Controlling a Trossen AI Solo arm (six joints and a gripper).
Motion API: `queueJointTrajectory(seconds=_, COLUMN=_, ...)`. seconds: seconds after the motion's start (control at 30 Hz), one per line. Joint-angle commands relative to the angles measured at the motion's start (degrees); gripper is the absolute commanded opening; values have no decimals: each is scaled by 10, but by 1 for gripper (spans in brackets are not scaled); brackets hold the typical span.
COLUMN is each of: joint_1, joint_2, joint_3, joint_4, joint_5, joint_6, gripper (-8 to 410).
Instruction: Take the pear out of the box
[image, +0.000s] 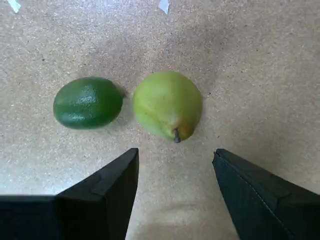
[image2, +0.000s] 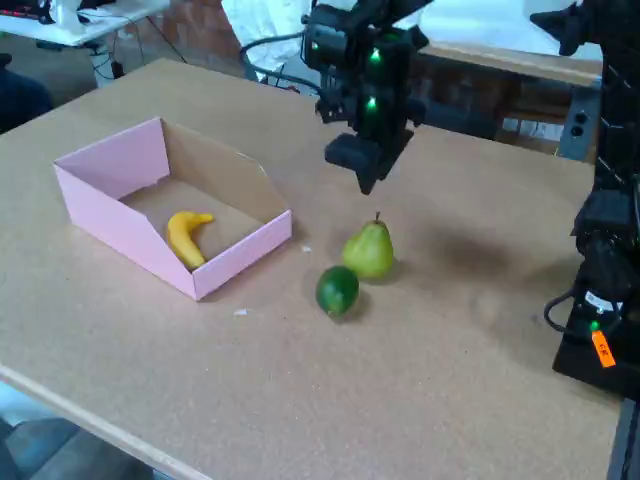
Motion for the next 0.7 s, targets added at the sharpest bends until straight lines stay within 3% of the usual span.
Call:
queueJointTrajectory(seconds=0.0, joint_1=1, joint_2=-1, joint_3=21, joint_4=-28, joint_5=2, joint_6=0, gripper=203)
queueJointTrajectory(seconds=0.17, joint_1=1, joint_2=-1, joint_3=31, joint_4=-39, joint_5=2, joint_6=0, gripper=162)
queueJointTrajectory(seconds=0.43, joint_1=2, joint_2=-1, joint_3=31, joint_4=-42, joint_5=1, joint_6=0, gripper=-6)
queueJointTrajectory(seconds=0.67, joint_1=2, joint_2=-1, joint_3=31, joint_4=-32, joint_5=1, joint_6=0, gripper=6)
